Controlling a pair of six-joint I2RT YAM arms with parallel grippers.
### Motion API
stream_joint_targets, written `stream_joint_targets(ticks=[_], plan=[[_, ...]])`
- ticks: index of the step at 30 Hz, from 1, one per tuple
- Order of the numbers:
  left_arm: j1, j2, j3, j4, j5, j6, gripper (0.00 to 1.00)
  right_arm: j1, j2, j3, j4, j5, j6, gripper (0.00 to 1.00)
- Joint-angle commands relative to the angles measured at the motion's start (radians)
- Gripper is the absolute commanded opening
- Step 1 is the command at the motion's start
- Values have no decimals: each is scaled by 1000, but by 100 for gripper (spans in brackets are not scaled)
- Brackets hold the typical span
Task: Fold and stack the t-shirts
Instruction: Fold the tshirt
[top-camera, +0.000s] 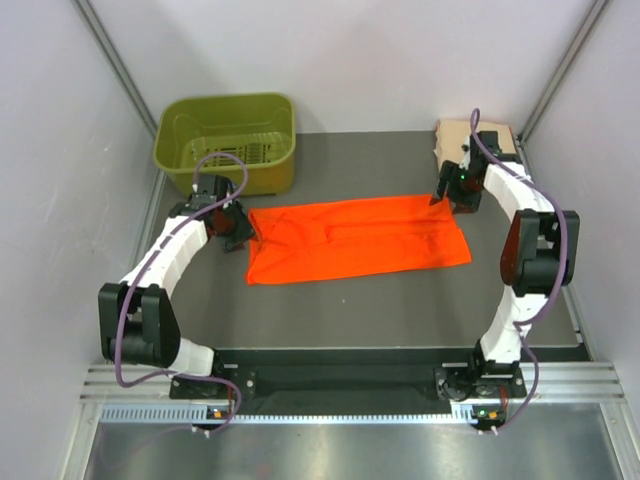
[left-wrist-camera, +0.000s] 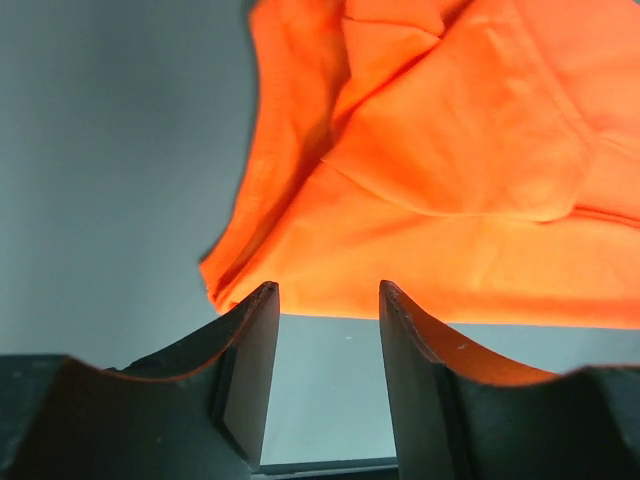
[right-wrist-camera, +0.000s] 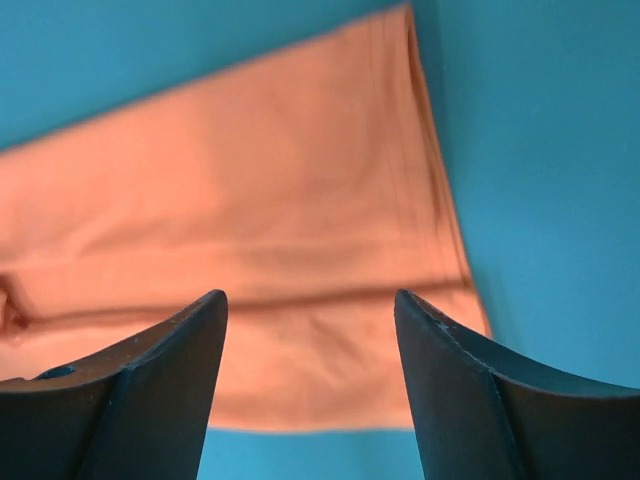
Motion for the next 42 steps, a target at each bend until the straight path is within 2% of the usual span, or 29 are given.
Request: stream_joint_targets(ticks=[1,8,11,17,22,28,35,38,40,42], plan=[[3,-25,-4,52,84,16,50,5,71,98,58,5,17,68],[-24,-88,-67,45,155,22,49,5,195,274,111,129,-80,64],[-35,-117,-105,23,150,15,47,-2,234,306,131,96,-75,59],[-35,-183,-162,-34,124,-40,49,-7,275,311,153,30,-123,56],[-35,-153,-200,-95,109,-114,55,-7,287,297,156,37,-158,55],[-35,-165,-239,-64,133,-166,59,-14,303,288,144,53,-206,55],[-35,-176,-239,-90,121,-166,59,-16,347,290,136,50,-212,53],[-35,-182,-246,-98,118,-175,60,-16,356,282,136,48,-212,48],[-35,-184,-257,-95,118,-186,59,-16,360,281,136,42,-209,40],[-34,-185,-266,-89,127,-197,59,-16,363,279,137,50,-204,37]])
